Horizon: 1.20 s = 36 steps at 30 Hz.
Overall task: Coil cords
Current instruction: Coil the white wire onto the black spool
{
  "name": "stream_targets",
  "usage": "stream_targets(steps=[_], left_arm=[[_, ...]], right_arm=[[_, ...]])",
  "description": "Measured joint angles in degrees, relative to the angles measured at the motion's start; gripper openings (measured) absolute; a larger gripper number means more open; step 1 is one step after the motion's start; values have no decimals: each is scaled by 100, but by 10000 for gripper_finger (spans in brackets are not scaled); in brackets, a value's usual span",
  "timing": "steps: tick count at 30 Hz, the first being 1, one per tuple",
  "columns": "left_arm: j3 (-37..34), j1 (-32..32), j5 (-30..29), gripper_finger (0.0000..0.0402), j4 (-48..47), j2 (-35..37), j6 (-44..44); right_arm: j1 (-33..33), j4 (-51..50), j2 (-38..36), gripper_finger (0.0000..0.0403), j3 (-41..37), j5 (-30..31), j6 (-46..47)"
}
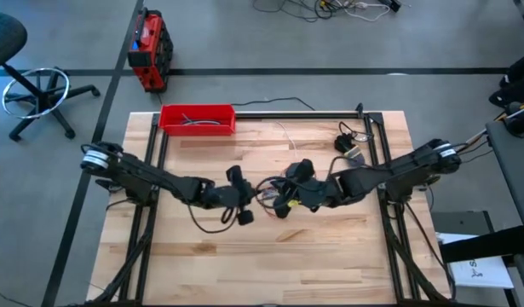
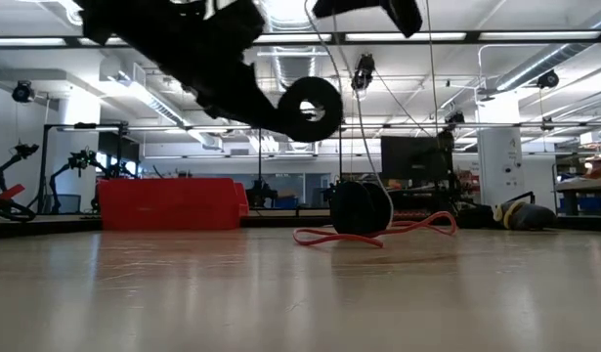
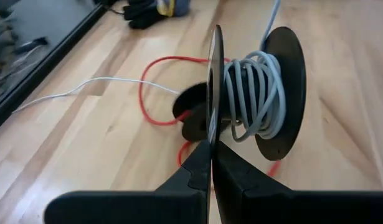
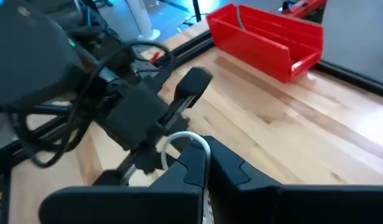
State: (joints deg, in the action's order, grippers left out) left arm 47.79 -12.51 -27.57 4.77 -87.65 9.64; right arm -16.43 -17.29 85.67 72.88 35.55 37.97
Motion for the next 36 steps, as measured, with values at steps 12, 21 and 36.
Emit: stream_targets(steps=[12, 21, 36], left_arm=[[234, 466, -183, 0, -102, -422, 1668], [-297, 544, 449, 0, 2164, -453, 1675], [-384, 587, 107, 0, 3323, -236, 2154]], right_arm=[[73, 476, 448, 0, 0, -347, -46], [199, 431, 457, 0, 0, -153, -47], [150, 47, 951, 0, -2, -548, 189]])
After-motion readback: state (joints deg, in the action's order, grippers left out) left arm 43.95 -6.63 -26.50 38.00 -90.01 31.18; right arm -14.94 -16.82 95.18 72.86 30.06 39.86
